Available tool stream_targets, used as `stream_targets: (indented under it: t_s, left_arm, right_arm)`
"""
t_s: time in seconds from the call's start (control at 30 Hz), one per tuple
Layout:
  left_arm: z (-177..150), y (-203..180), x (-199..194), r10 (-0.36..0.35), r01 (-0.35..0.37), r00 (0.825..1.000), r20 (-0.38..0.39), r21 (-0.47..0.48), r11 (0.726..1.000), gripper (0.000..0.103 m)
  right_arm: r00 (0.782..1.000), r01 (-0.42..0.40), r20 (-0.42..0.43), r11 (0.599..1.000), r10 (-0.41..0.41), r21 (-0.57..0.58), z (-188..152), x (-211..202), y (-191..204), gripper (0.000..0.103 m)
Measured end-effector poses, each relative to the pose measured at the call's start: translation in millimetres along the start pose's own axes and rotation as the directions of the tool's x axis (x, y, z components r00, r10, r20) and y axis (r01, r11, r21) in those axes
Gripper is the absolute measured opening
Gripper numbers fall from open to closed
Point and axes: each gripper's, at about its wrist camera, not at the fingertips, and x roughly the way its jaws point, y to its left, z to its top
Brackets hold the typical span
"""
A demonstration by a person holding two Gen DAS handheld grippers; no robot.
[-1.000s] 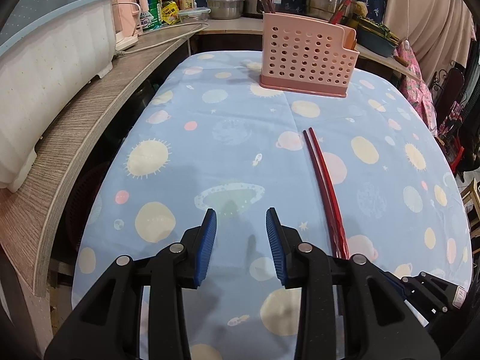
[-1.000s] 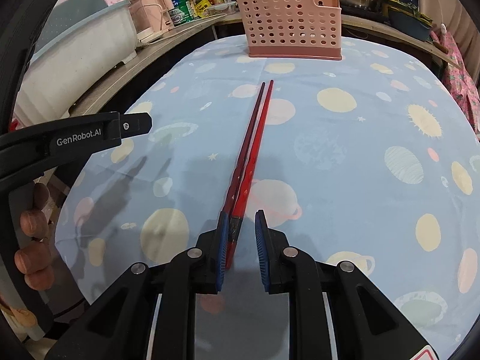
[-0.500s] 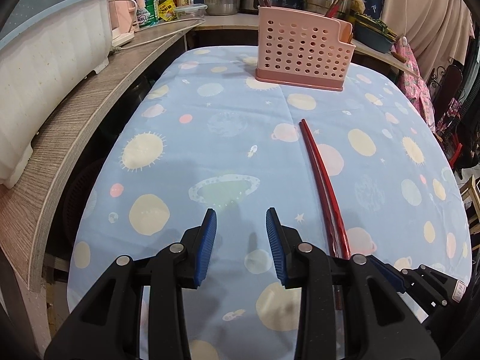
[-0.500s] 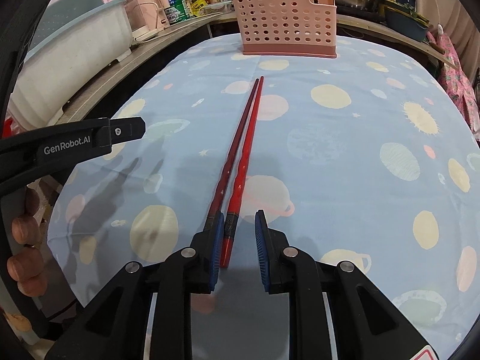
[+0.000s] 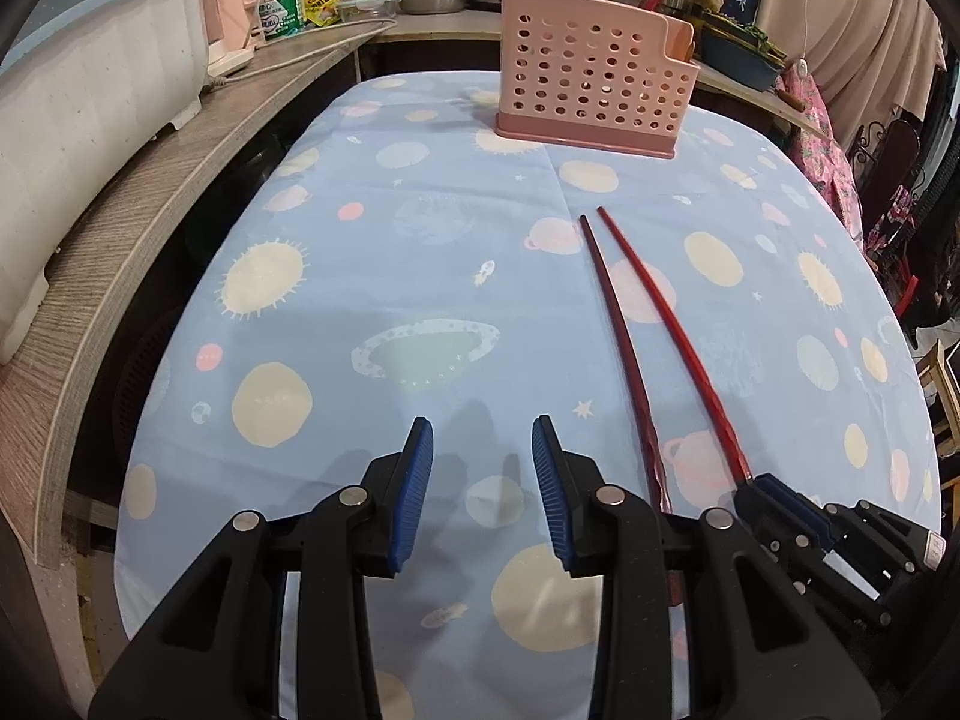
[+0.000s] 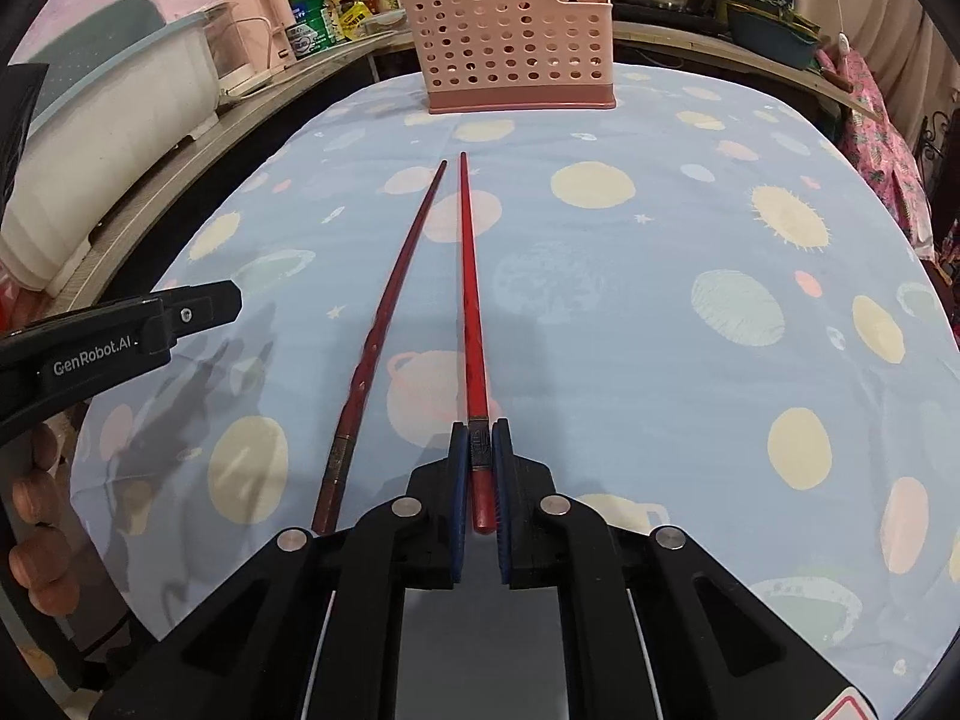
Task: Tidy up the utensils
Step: 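Grasp a bright red chopstick with the right tool while the left tool grasps the dark red one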
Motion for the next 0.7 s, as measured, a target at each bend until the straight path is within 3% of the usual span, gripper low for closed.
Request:
stream_targets:
  t_s: [0.17,0.37,0.57,0.7]
  left_arm:
    - [-5.2,-8.7,3.2,-0.021,0.021,1.000,-0.017,0.010,1.000,0.039]
    - [-14.4,-27.7,4.4,-0.047,0.048,0.998,-0.032,0.048,0.998,0.057]
    - [-21.6,-40.7,11.2,-0.070,0.075,0.995,-0.070,0.073,0.994,0.058]
    - [-27.0,-47.4,15.1,-0.075,0.082,0.993,-0.091,0.083,0.993,0.064]
  right_arm:
    - [1.000,0.005,0.002,1.000,-0.005,0.006,1.0,-0.5,-5.6,0.007]
    - [1.000,0.012,0.006,1.000,-0.012,0.027,-0.1,-2.5,-15.3,0.007]
    - [1.000,0.008,0.008,0.998,-0.009,0.065,-1.4,-4.6,-26.9,0.007]
    - [1.000,0.006,0.008,0.997,-0.006,0.075,-2.2,-5.4,-29.9,0.007]
